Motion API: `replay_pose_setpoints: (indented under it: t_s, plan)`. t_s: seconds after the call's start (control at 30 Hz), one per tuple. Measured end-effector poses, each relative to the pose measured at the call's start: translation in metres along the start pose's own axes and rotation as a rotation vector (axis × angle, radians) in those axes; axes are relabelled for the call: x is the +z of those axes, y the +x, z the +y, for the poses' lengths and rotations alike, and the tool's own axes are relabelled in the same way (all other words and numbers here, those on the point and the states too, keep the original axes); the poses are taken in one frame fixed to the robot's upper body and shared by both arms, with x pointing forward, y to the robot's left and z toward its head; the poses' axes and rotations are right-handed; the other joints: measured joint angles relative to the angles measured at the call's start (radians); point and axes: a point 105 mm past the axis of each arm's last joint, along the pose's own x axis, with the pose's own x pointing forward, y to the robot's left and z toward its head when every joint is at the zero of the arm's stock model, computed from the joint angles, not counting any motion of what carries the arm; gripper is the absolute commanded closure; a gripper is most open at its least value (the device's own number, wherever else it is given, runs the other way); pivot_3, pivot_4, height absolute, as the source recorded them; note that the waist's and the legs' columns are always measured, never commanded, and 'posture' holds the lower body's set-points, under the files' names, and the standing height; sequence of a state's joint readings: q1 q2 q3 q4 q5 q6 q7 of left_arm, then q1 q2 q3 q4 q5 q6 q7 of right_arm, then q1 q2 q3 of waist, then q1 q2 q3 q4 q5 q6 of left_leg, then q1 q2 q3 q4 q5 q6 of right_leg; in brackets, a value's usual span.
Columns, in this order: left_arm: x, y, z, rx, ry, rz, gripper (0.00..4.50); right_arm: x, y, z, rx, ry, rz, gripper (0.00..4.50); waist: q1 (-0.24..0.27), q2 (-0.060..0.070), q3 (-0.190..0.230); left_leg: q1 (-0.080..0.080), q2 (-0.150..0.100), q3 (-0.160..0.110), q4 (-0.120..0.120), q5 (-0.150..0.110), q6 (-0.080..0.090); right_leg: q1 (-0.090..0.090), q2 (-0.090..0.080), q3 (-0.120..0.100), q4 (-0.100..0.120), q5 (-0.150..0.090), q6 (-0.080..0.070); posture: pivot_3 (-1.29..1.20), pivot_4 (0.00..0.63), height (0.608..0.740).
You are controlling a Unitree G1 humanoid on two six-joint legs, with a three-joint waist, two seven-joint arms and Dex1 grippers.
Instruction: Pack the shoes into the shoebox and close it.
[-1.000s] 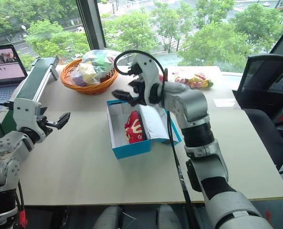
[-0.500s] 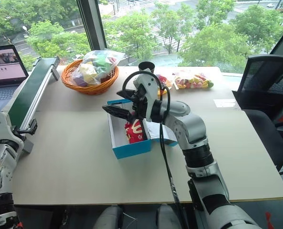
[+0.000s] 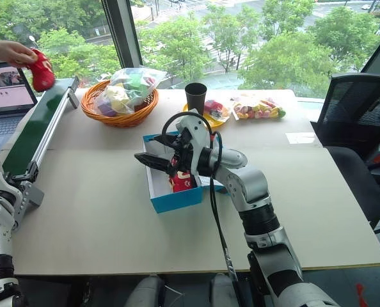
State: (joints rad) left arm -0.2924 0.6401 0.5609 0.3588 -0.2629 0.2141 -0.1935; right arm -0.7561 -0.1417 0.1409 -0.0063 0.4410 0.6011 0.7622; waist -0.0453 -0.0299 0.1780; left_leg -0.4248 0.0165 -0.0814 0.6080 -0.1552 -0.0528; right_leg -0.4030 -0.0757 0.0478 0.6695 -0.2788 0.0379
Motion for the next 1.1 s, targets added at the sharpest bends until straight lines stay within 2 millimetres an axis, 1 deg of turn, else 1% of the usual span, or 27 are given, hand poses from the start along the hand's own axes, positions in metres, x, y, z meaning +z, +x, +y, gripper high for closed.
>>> replay_pose_setpoints:
  t_s: [0.3, 0.4, 0.53, 0.67, 0.87, 0.93, 1.03, 1.1]
  plan:
    - [-0.008, 0.011, -0.004, -0.019, -0.008, -0.005, 0.00, -0.002, 0.009, 0.002, -0.007, 0.021, -0.033, 0.04, 0.001, 0.000, 0.000, 0.000, 0.000, 0.000, 0.000, 0.000, 0.000, 0.000, 0.000, 0.000, 0.001, 0.000, 0.000, 0.00, 0.150, 0.740]
    - [-0.007, 0.013, 0.004, -0.005, 0.010, 0.006, 0.00, -0.002, 0.009, 0.002, -0.004, 0.021, -0.033, 0.04, -0.001, -0.001, -0.001, 0.000, 0.000, 0.000, 0.000, 0.000, 0.000, -0.001, 0.000, 0.000, 0.001, 0.000, 0.000, 0.00, 0.150, 0.740]
    - [0.001, 0.016, 0.014, 0.006, 0.027, -0.006, 0.00, -0.002, 0.009, 0.003, 0.000, 0.020, -0.032, 0.04, 0.000, -0.001, -0.001, 0.000, 0.000, 0.000, 0.000, 0.000, 0.000, -0.001, 0.000, 0.000, 0.002, 0.000, 0.000, 0.00, 0.150, 0.740]
    - [0.007, 0.020, 0.017, -0.010, 0.021, -0.007, 0.00, -0.002, 0.008, 0.003, 0.003, 0.018, -0.030, 0.04, 0.000, -0.001, -0.001, 0.000, 0.000, 0.000, 0.000, 0.000, 0.000, -0.001, 0.000, -0.001, 0.002, 0.000, 0.000, 0.00, 0.150, 0.740]
    - [0.013, 0.026, 0.020, -0.048, -0.043, -0.004, 0.00, -0.001, 0.009, 0.003, 0.002, 0.019, -0.031, 0.04, -0.001, -0.001, -0.001, 0.000, 0.000, 0.000, 0.000, 0.000, 0.000, -0.001, 0.000, -0.001, 0.002, 0.000, 0.000, 0.00, 0.150, 0.740]
    - [0.017, 0.030, 0.024, -0.040, -0.061, 0.006, 0.00, -0.001, 0.009, 0.003, 0.003, 0.020, -0.033, 0.04, -0.001, -0.001, -0.001, 0.000, 0.000, 0.000, 0.000, 0.000, 0.000, -0.001, 0.000, -0.002, 0.002, 0.000, 0.000, 0.00, 0.150, 0.740]
    - [0.025, 0.037, 0.026, -0.038, -0.091, 0.009, 0.00, -0.001, 0.010, 0.003, 0.000, 0.020, -0.033, 0.04, -0.001, -0.002, -0.001, 0.000, 0.000, 0.000, 0.000, 0.000, 0.000, -0.001, 0.000, -0.002, 0.003, 0.000, 0.000, 0.00, 0.150, 0.740]
    - [0.034, 0.042, 0.027, -0.042, -0.112, 0.002, 0.00, -0.001, 0.010, 0.003, -0.001, 0.021, -0.033, 0.04, -0.001, -0.002, -0.001, 0.000, 0.000, 0.000, 0.000, 0.000, 0.000, -0.001, 0.000, -0.002, 0.003, 0.000, 0.000, 0.00, 0.150, 0.740]
